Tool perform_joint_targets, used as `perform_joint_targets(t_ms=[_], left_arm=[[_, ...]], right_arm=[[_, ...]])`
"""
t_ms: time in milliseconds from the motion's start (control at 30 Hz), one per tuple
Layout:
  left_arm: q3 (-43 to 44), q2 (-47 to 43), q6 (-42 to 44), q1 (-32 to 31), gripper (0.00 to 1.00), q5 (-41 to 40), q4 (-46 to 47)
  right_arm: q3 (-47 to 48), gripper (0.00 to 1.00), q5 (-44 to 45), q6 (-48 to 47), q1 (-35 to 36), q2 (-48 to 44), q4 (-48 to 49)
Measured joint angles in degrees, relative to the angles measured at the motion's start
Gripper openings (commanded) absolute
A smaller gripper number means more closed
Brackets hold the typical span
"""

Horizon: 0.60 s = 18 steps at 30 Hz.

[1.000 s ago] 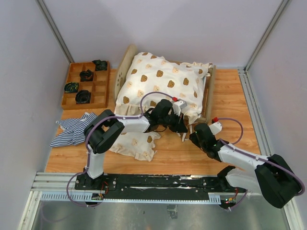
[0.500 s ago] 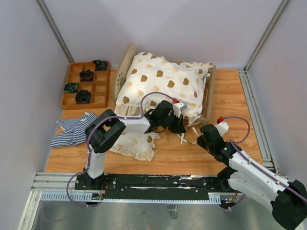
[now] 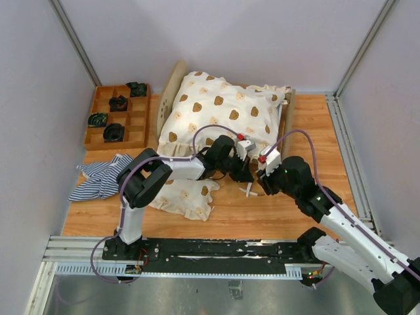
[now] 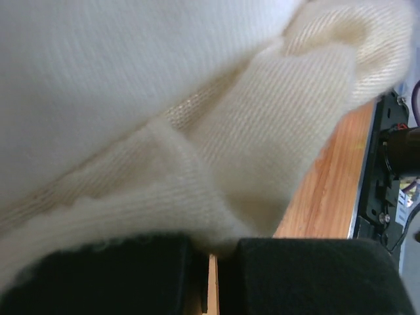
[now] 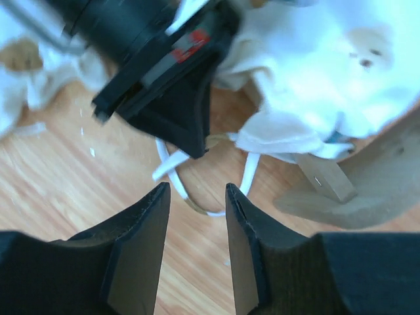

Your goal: Set up the pet bed

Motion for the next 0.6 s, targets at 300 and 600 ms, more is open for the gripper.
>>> perform_joint_targets(t_ms=[300, 600], left_arm=[[0.1, 0.7, -0.1, 1.2, 0.02, 4.5, 1.8], [0.1, 1.5, -0.3, 1.5, 0.03, 6.2, 4.0]], right_arm=[[1.4, 0.42, -10.8, -33.4, 0.1, 10.8, -10.5], [1.4, 0.39, -16.5, -47.5, -0.9, 20.0, -11.6]])
